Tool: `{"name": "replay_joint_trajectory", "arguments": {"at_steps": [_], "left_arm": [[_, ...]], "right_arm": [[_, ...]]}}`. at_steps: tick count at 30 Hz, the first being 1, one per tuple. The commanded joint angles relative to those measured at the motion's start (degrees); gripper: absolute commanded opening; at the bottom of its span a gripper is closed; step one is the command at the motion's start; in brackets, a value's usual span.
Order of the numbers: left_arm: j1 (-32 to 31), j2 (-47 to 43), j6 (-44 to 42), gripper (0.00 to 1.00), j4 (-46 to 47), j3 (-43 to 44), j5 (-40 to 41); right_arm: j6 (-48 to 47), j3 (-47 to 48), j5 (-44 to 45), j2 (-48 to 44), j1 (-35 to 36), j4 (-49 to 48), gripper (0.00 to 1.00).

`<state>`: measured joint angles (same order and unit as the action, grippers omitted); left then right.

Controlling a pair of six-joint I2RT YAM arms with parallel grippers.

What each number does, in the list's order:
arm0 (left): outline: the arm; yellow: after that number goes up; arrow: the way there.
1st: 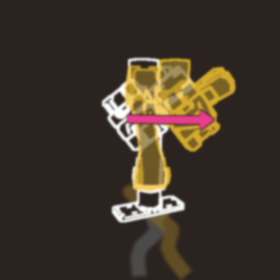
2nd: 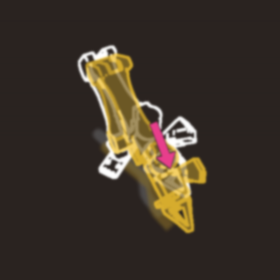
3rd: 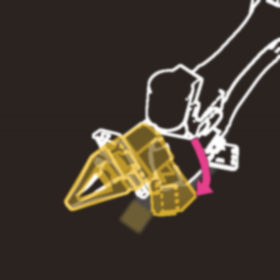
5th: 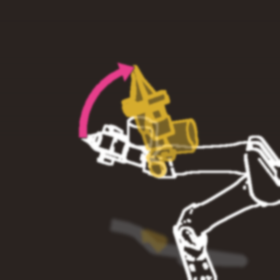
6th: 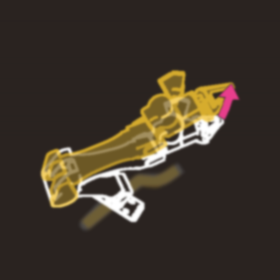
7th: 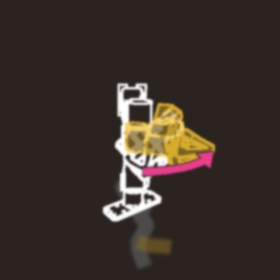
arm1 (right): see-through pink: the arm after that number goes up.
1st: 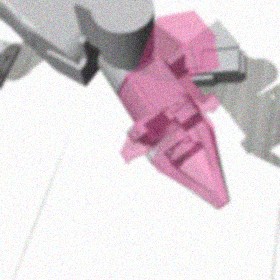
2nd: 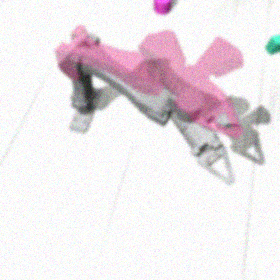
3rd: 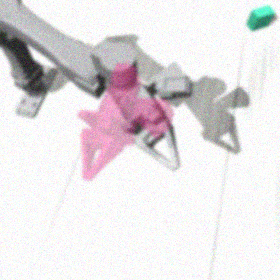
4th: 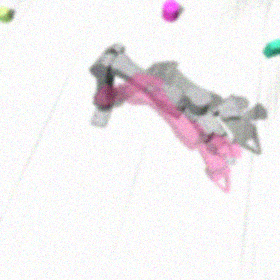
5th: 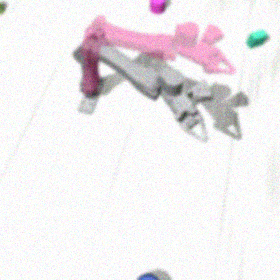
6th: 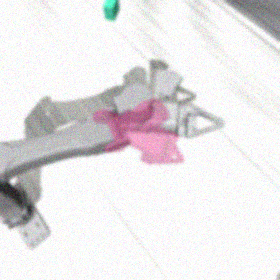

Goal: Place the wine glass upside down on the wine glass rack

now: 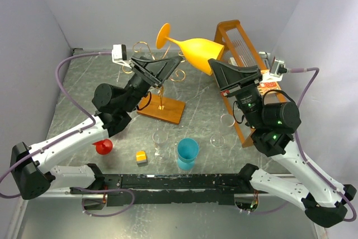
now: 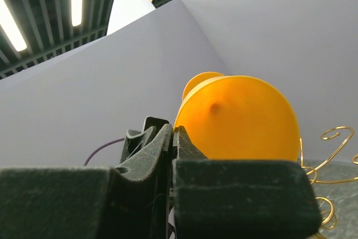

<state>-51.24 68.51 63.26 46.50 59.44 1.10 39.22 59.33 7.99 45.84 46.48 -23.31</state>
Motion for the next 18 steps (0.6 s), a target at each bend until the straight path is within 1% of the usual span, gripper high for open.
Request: {"name": "replay_joint_trajectory", "arguments": {"at_steps": [1, 6, 7, 9, 11, 18], "left_arm": [[-0.5, 0.2, -0.7, 0.87, 3.0, 2.6, 6.2], [-0.5, 0.4, -1.2, 0.87, 4.2, 2.9, 8.1], [-0.5, 0.3, -1.0, 0.86, 4.2, 2.9, 8.8], [-0.5, -0.4, -0.9, 0.78, 3.7, 2.2, 10.4], [-0.6, -1.1, -1.2, 0.77, 4.0, 1.3, 11.5], [-0.6, -2.4, -2.5, 0.68, 4.3, 0.7, 11.3]], "right_arm": [[1.0, -0.9, -2.1, -0.4, 0.2, -1.9, 0.00], [2.3, -1.6, -4.3, -0.7, 0.2, -1.2, 0.00], [2.4, -1.6, -5.2, -0.8, 0.3, -1.1, 0.00], [2.5, -3.2, -6.6, -1.1, 0.2, -0.5, 0.00], [2.3, -3.7, -8.0, -1.7, 0.2, 0.3, 0.00], [0.8, -4.7, -13.6, -4.2, 0.2, 3.0, 0.00]]}}
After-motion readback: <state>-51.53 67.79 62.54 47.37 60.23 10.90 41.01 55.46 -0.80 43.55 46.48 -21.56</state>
